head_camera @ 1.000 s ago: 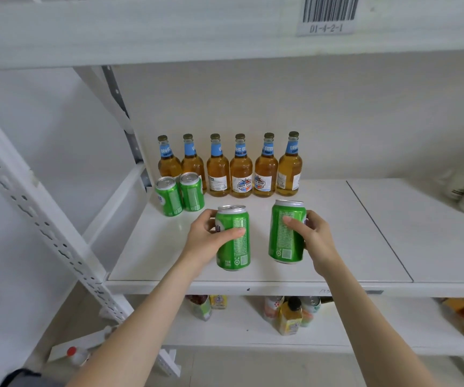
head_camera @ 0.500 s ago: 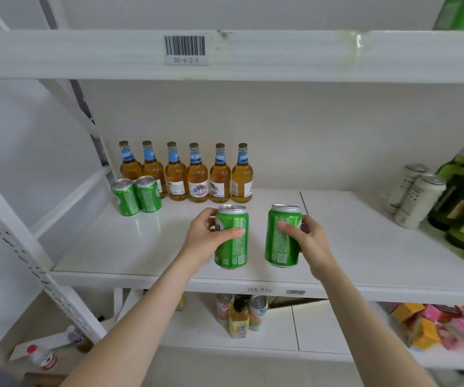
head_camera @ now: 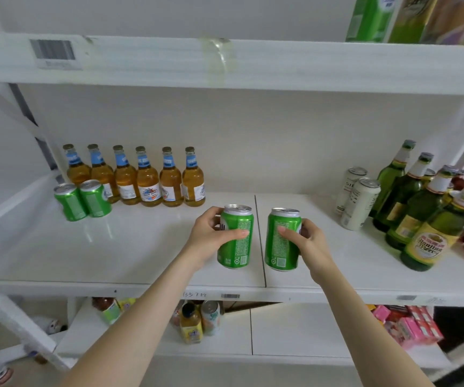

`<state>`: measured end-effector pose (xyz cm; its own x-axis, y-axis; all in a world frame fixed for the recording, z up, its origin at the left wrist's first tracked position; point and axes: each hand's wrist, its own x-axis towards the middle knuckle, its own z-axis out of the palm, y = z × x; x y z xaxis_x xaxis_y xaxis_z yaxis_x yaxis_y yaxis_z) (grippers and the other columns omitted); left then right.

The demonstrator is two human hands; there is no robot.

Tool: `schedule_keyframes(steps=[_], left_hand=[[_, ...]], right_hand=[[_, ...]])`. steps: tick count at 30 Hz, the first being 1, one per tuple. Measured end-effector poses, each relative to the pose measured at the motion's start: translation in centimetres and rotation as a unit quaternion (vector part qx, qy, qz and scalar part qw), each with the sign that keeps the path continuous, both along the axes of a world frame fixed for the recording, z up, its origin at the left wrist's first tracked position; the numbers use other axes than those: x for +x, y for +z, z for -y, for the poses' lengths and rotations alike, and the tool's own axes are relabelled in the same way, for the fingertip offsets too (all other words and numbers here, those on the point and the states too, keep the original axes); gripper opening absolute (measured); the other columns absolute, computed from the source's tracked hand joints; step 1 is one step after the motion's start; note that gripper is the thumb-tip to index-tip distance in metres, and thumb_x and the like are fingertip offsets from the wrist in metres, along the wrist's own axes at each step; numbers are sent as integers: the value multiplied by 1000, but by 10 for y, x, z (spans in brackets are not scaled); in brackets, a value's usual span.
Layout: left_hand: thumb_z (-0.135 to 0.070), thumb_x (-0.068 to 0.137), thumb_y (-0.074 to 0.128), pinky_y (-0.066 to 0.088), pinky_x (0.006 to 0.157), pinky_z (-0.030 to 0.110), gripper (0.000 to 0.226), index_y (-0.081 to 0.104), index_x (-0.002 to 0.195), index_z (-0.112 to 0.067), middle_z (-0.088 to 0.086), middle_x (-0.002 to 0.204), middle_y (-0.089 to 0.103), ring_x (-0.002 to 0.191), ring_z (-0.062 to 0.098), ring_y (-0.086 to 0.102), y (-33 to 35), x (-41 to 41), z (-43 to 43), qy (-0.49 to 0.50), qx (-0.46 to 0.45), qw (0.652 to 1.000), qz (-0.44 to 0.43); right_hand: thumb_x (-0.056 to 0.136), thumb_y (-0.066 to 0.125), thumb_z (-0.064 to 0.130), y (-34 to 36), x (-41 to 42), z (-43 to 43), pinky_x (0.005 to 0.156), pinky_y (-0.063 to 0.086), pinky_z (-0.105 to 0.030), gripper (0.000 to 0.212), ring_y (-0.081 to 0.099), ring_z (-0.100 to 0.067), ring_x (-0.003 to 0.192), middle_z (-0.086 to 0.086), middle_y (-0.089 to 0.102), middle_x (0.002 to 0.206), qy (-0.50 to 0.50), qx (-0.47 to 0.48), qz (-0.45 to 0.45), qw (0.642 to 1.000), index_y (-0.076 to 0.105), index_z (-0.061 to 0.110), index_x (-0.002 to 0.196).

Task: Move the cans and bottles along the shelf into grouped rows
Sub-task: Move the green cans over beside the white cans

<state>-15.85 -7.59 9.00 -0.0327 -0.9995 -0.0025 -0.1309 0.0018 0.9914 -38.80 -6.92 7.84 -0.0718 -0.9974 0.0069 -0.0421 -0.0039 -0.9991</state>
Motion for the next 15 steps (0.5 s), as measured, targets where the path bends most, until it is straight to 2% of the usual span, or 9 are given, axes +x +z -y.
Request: schedule_keyframes(steps=[3, 6, 9, 11, 15], left_hand=[[-21, 67, 89, 56, 81, 33, 50, 61, 108, -25, -1, 107, 73, 100, 16, 69, -1, -27, 21, -13, -1, 1000, 6], [-19, 67, 89, 54, 75, 27, 50, 61, 106, -27, -1, 106, 72, 98, 14, 68, -1, -55, 45, -22, -4, 1000, 14], [-18, 66, 91, 53, 72, 24, 52, 61, 107, -28, -2, 106, 72, 96, 12, 68, -4, -84, 64, -23, -10, 1000, 19], [-16, 65, 91, 52, 70, 21, 52, 61, 107, -29, -2, 106, 72, 94, 11, 69, -7, -103, 75, -21, -8, 1000, 17], [-16, 63, 92, 53, 70, 21, 55, 61, 106, -29, -2, 105, 73, 95, 13, 70, -14, -142, 92, -15, -5, 1000, 21]], right_hand=[[85, 75, 17, -3, -29, 17, 66, 49, -27, 32, 63, -22, 86, -13, 63, 96, -10, 3, 3, 1000, 59, 3, 109], [75, 82, 25, -5, -56, 34, 69, 49, -27, 44, 63, -21, 87, -12, 64, 97, -28, 3, 15, 999, 60, 6, 107], [78, 82, 21, -5, -84, 51, 70, 48, -26, 44, 64, -20, 89, -10, 66, 99, -35, 4, 20, 999, 59, 3, 111], [74, 83, 26, -7, -103, 62, 71, 49, -27, 51, 65, -22, 92, -12, 67, 102, -42, 6, 23, 999, 58, 4, 112], [82, 78, 18, -10, -140, 84, 75, 51, -28, 41, 64, -22, 94, -17, 65, 109, -38, 8, 9, 999, 57, 3, 115]])
